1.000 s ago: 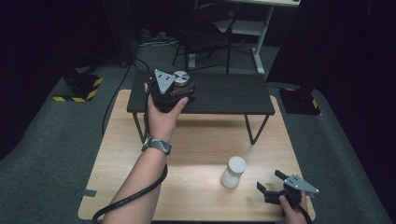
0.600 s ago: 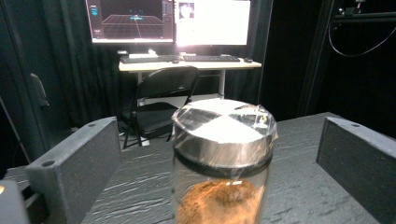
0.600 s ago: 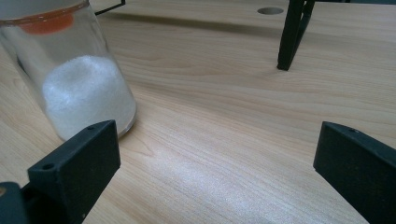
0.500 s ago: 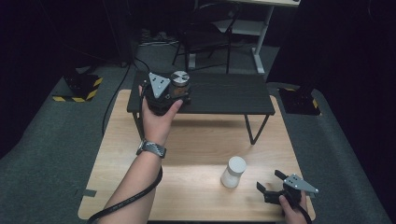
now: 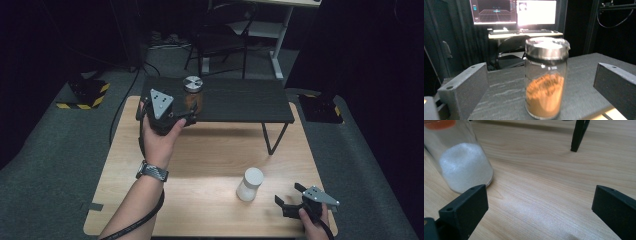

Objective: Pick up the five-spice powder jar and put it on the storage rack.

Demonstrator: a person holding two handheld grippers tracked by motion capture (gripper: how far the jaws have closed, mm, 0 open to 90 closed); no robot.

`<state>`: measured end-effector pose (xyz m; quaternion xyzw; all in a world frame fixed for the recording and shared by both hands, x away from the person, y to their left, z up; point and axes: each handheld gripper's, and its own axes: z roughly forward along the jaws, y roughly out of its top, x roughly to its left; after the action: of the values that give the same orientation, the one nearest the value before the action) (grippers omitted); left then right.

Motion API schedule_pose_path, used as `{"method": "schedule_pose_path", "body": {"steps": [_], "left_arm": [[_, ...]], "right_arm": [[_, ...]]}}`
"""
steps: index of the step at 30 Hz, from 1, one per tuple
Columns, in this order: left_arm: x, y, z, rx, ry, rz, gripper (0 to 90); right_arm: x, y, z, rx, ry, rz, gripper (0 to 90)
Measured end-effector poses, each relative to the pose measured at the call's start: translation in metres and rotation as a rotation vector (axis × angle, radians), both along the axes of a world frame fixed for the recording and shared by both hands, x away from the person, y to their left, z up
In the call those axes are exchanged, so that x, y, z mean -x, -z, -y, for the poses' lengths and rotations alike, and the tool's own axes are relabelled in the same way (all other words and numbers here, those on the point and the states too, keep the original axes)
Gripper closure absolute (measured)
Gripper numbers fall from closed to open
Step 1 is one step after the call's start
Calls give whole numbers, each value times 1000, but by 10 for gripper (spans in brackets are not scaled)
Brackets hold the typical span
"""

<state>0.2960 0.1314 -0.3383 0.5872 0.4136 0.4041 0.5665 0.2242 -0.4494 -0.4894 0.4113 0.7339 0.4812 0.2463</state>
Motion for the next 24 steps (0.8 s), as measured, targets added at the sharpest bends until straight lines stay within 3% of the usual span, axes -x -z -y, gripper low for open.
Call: {"method": "schedule_pose_path", "body": {"steps": [19, 24], "left_arm": [[46, 49, -19, -14, 49, 5, 3], [57, 68, -25, 4, 68, -16, 3]], "right_arm": [[0, 0, -1, 11, -7, 5, 1], [0, 0, -2, 15, -8, 6, 1]]}}
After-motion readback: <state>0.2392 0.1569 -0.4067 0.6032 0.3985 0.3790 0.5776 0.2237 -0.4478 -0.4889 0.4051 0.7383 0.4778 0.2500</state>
